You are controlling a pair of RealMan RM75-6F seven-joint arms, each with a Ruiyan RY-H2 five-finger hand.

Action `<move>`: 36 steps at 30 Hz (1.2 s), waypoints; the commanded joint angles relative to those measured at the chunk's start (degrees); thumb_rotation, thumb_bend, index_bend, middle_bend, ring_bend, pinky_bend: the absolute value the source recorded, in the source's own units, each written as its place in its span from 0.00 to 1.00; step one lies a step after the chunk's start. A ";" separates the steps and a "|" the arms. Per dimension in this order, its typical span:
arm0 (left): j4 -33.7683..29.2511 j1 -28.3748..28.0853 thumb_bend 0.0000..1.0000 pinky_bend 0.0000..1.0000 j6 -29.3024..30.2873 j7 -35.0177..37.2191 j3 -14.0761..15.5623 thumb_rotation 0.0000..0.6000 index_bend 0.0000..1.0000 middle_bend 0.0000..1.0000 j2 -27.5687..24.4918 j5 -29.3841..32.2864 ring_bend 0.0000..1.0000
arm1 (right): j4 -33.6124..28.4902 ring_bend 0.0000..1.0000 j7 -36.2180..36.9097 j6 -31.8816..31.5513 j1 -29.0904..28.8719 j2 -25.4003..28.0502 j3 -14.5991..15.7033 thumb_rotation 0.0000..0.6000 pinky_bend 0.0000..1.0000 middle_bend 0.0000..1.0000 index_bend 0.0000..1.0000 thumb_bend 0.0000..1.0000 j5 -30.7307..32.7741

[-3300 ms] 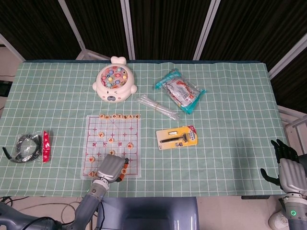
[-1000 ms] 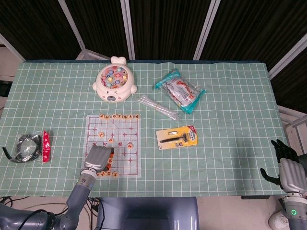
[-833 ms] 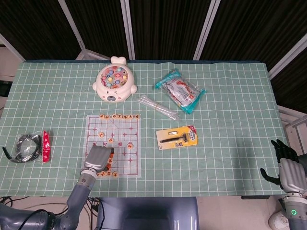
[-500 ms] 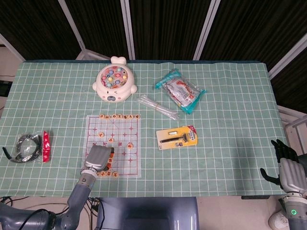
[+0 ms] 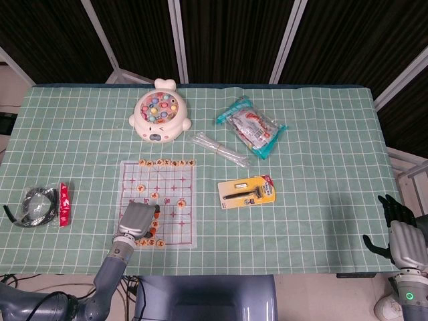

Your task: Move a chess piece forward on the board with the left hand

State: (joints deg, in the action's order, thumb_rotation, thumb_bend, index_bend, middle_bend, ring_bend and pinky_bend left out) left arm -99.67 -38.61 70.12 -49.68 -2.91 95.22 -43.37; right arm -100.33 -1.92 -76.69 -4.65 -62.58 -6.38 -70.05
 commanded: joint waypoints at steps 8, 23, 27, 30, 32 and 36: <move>-2.23 0.22 0.22 1.00 0.11 1.12 0.20 1.00 0.45 1.00 -1.09 -1.67 1.00 | -0.03 0.00 -0.10 -0.29 0.08 -0.10 -0.10 1.00 0.00 0.00 0.00 0.37 0.10; -9.67 8.88 0.19 0.38 14.60 11.70 5.38 1.00 0.03 0.27 -10.40 -24.42 0.32 | 0.45 0.00 -0.87 -0.83 0.08 -0.24 0.18 1.00 0.00 0.00 0.00 0.37 -0.91; -7.71 13.61 0.14 0.20 19.98 16.00 7.90 1.00 0.00 0.03 -15.31 -27.57 0.09 | 0.70 0.00 -1.50 -1.11 0.04 -0.42 0.41 1.00 0.00 0.00 0.00 0.37 -1.59; -5.05 16.64 0.10 0.08 22.37 20.01 8.93 1.00 0.00 0.00 -18.58 -28.05 0.01 | 0.88 0.00 -2.04 -1.49 0.07 -0.64 0.55 1.00 0.00 0.00 0.00 0.37 -2.08; -2.89 18.37 0.09 0.04 23.18 22.48 9.70 1.00 0.00 0.00 -20.41 -28.25 0.00 | 1.03 0.00 -2.35 -1.70 0.09 -0.77 0.59 1.00 0.00 0.00 0.00 0.37 -2.25; 0.95 21.18 0.08 0.01 23.99 27.14 10.67 1.00 0.00 0.00 -22.63 -28.39 0.00 | 1.31 0.00 -2.54 -1.79 0.09 -0.92 0.54 1.00 0.00 0.00 0.00 0.37 -2.17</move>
State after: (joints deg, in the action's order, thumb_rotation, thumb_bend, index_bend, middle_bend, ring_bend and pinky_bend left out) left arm -100.90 -19.05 93.17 -25.19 6.79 73.97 -71.38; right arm -99.04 -4.44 -78.46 -4.55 -63.49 -5.83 -72.22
